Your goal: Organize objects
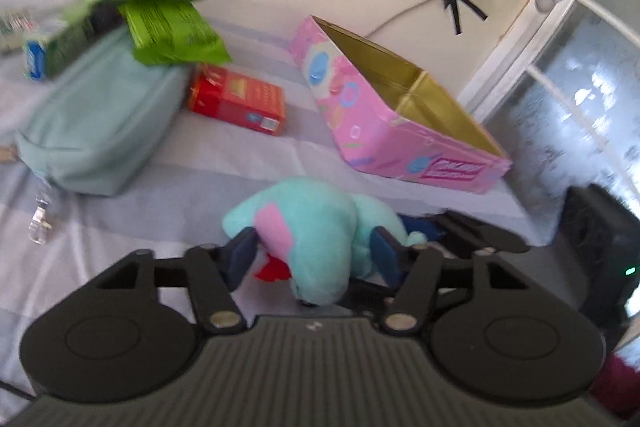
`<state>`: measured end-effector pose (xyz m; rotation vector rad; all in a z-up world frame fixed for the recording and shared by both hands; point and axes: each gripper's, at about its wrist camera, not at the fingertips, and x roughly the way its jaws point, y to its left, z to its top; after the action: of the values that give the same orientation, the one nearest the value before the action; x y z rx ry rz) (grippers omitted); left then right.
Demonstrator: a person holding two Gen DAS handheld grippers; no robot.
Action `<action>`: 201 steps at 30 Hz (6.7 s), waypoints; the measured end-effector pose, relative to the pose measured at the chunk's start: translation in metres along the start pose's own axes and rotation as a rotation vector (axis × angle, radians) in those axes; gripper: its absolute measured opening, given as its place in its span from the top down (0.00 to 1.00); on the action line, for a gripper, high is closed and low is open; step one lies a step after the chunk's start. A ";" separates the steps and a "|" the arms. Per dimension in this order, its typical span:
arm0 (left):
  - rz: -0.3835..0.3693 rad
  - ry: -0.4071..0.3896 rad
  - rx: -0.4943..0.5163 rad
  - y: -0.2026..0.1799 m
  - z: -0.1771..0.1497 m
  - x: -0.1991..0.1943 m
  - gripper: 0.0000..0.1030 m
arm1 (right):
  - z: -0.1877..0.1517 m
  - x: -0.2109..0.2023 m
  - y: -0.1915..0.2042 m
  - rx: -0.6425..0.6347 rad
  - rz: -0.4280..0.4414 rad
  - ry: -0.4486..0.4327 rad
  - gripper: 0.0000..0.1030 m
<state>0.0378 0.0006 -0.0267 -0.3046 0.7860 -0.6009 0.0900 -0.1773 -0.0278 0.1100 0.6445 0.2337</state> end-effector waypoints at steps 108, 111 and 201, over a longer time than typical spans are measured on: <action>0.442 -0.094 0.165 0.018 0.077 0.070 0.14 | -0.068 -0.086 -0.104 0.372 -0.005 -0.022 0.68; 0.481 -0.182 0.061 0.036 0.098 0.058 0.14 | -0.074 -0.072 -0.094 0.385 0.058 -0.003 0.66; 0.336 0.016 0.454 -0.186 0.175 0.230 0.25 | 0.061 -0.049 -0.271 0.307 -0.411 -0.077 0.31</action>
<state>0.2220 -0.2804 0.0477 0.2456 0.6747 -0.4476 0.1378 -0.4533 0.0020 0.2757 0.6089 -0.2659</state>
